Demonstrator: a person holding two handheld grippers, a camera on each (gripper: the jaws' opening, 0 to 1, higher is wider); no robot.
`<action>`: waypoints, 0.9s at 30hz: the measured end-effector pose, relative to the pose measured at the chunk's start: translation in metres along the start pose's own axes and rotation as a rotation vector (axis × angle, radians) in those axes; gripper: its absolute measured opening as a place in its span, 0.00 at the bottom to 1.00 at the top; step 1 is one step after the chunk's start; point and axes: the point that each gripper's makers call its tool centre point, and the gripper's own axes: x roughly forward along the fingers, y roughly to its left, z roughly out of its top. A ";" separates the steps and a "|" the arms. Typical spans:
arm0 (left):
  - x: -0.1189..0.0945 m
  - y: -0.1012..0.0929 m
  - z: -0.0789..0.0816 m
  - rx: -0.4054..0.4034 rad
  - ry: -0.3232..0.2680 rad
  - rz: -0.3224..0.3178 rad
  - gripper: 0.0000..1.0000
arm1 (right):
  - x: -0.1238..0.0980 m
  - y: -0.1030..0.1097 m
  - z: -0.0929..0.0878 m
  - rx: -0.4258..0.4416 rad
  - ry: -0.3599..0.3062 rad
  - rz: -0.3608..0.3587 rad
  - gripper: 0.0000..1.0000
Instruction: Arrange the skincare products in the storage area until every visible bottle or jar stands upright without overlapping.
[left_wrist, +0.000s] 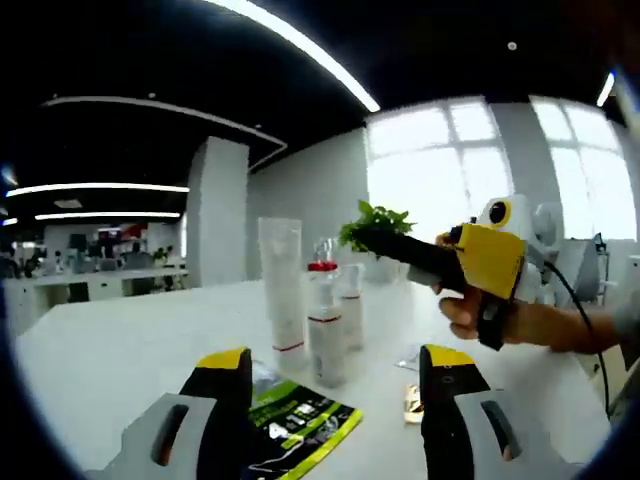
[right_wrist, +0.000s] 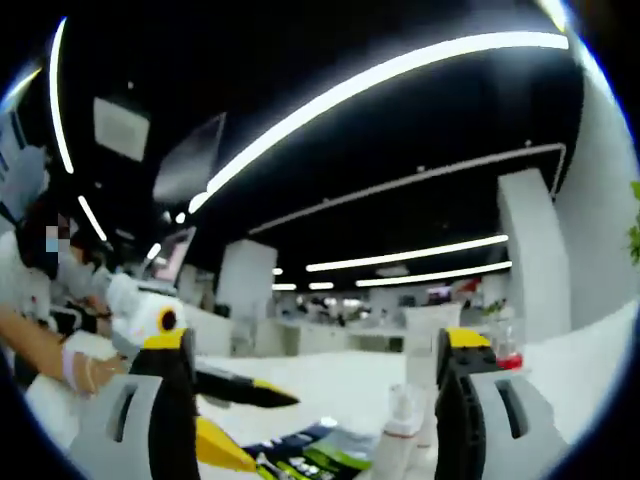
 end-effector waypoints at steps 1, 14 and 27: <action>0.001 -0.004 -0.001 0.003 0.002 -0.006 0.71 | -0.001 0.002 0.006 0.029 -0.031 0.014 1.00; 0.016 -0.050 -0.056 0.036 0.251 -0.131 0.59 | -0.012 -0.042 0.010 0.270 -0.096 -0.108 0.94; 0.027 -0.056 -0.083 0.047 0.370 -0.133 0.66 | -0.009 -0.030 0.000 0.259 -0.050 -0.078 0.96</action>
